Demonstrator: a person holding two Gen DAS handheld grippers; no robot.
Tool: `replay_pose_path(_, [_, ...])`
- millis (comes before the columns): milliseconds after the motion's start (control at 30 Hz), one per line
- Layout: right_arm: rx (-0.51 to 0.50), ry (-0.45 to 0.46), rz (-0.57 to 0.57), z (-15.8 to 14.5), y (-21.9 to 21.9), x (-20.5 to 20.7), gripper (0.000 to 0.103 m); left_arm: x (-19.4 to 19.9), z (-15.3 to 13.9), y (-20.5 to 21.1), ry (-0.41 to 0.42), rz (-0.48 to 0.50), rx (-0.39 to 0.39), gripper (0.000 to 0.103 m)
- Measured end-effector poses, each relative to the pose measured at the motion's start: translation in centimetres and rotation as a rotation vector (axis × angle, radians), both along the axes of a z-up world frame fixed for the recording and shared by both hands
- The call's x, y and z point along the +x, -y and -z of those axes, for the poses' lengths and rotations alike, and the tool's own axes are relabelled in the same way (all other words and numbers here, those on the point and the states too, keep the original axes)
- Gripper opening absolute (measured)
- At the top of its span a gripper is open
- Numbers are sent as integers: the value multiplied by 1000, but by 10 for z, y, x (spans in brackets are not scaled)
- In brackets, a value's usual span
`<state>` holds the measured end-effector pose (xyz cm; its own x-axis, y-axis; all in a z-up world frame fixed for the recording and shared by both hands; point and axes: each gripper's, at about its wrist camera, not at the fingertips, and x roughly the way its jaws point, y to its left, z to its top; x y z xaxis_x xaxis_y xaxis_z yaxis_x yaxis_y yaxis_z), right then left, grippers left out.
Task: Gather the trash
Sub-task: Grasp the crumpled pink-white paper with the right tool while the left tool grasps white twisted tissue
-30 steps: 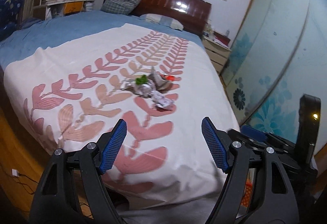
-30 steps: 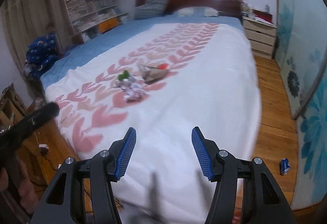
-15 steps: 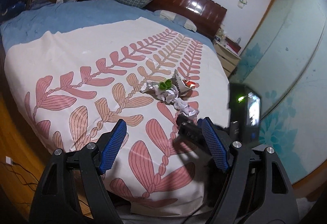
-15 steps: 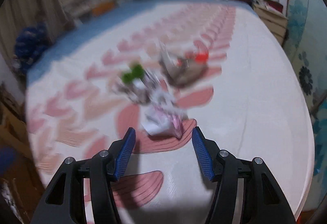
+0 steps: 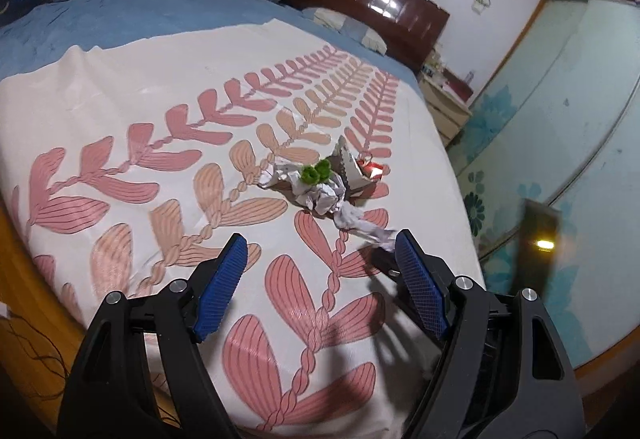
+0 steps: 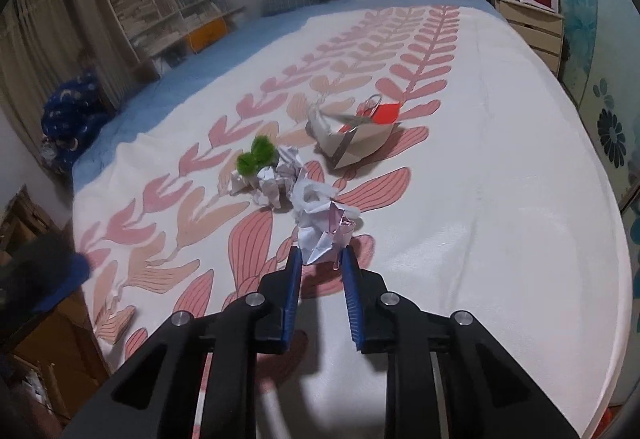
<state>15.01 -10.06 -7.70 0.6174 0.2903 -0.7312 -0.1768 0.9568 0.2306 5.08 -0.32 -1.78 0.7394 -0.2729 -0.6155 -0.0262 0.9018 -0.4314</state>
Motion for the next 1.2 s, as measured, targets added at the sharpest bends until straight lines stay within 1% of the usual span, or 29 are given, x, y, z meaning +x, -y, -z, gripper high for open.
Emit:
replay_pose_path(133, [45,0,45,-9,28,-16,22,20,11,16,-41,39,-13,76])
replay_pose_path(233, [67,1,83,-13,50,-31,22,37,13,32,-52,74,-11,76])
replay_pose_path(400, [59,26,94,-20,69,-54,22,70,19,62,-81,117,2,76])
replay_pose_path(500, [55,24,88,-18,74,-60,22,88,28,75,-118,103,30,76])
replay_pose_path(600, [60,8,88,-14,78,-58,22,98,39,82,-157,84,36,76])
replay_pose_path(633, [67,-1,90,-12,80,-57,22,101,44,84,-181,76,42,72])
replay_pose_path(667, [73,-8,92,-10,81,-55,22,104,48,86,-198,77,50,58])
replay_pose_path(700, [74,-11,92,-9,80,-54,22,106,51,87,-212,71,66,50])
replay_pose_path(733, [79,-16,93,-8,81,-53,22,107,52,87,-223,62,70,37])
replay_pose_path(800, [85,-21,93,-5,82,-53,22,108,53,82,-230,51,53,28])
replay_pose_path(833, [86,-22,93,-5,82,-51,22,107,54,81,-235,45,47,20])
replay_pose_path(867, [88,-23,93,-5,83,-52,22,107,55,78,-238,38,36,14])
replay_pose_path(933, [91,-23,93,-5,83,-51,22,105,55,75,-236,42,12,4])
replay_pose_path(1067, [92,-16,97,-7,84,-51,22,99,52,78,-210,59,8,4])
replay_pose_path(1133, [94,-10,101,-8,84,-53,22,97,51,78,-198,67,-10,4])
replay_pose_path(1200, [92,-10,95,-8,82,-53,22,98,51,77,-202,53,-16,10])
